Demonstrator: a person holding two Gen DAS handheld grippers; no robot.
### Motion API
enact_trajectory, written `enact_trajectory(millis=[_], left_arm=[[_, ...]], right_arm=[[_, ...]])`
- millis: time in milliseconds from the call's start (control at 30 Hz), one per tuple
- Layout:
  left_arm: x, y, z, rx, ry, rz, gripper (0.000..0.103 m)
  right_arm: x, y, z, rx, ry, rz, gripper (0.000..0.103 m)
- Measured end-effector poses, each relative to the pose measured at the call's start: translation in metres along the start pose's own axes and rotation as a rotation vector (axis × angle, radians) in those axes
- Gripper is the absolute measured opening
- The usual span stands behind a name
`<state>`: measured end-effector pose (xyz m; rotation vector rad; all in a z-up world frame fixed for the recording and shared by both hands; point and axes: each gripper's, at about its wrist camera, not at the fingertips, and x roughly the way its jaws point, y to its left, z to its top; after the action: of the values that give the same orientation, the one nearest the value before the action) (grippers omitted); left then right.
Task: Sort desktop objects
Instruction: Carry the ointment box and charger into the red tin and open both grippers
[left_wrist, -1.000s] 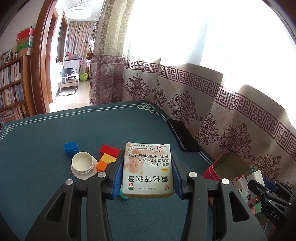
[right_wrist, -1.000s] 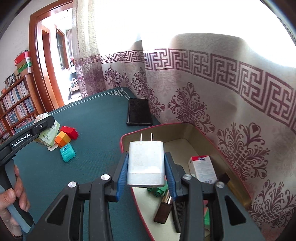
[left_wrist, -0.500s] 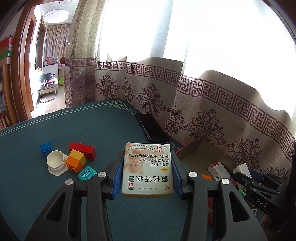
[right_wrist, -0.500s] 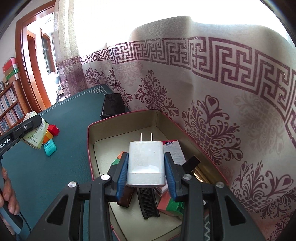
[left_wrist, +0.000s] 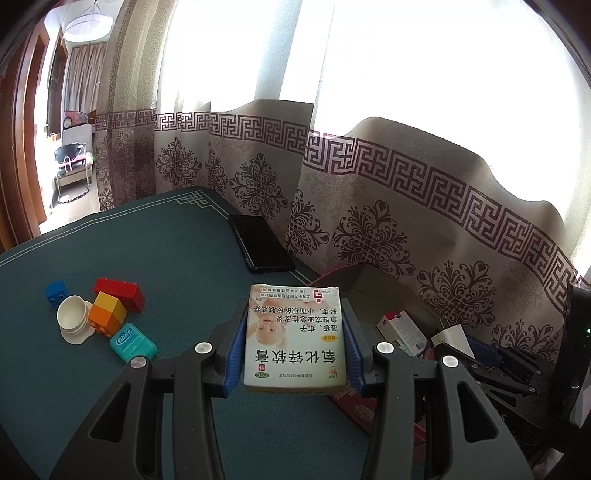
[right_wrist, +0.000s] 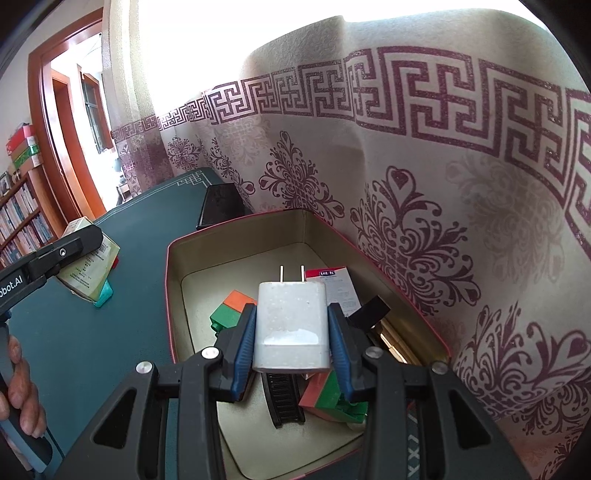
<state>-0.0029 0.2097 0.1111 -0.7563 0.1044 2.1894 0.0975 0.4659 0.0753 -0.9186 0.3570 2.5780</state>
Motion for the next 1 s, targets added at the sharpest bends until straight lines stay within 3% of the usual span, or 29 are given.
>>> enact_trajectory(millis=[400,433,500,533,567,633,1000], left_arm=[[0.025,-0.042,0.011,0.017,0.036,-0.050,0.049],[0.028,-0.044,0.012,0.016,0.047,-0.057,0.051],[0.034,-0.047,0.012,0.011,0.072,-0.076,0.069],[0.036,-0.048,0.011,0.006,0.075,-0.077,0.079],[0.037,-0.048,0.009,0.001,0.069,-0.076,0.082],[0.038,-0.047,0.008,-0.006,0.069,-0.078,0.082],[0.033,-0.012,0.009,-0.077,0.060,0.002,0.082]], right_arm=[[0.004,-0.016,-0.005,0.019,-0.008,0.021,0.042],[0.005,-0.017,-0.005,0.020,-0.009,0.021,0.042],[0.005,-0.018,-0.005,0.009,-0.015,0.012,0.042],[0.005,-0.018,-0.005,0.004,-0.016,0.013,0.046],[0.005,-0.018,-0.005,0.004,-0.020,0.014,0.064],[0.003,-0.018,-0.004,0.003,-0.040,0.008,0.079],[0.001,-0.013,0.001,-0.002,-0.064,0.007,0.079]])
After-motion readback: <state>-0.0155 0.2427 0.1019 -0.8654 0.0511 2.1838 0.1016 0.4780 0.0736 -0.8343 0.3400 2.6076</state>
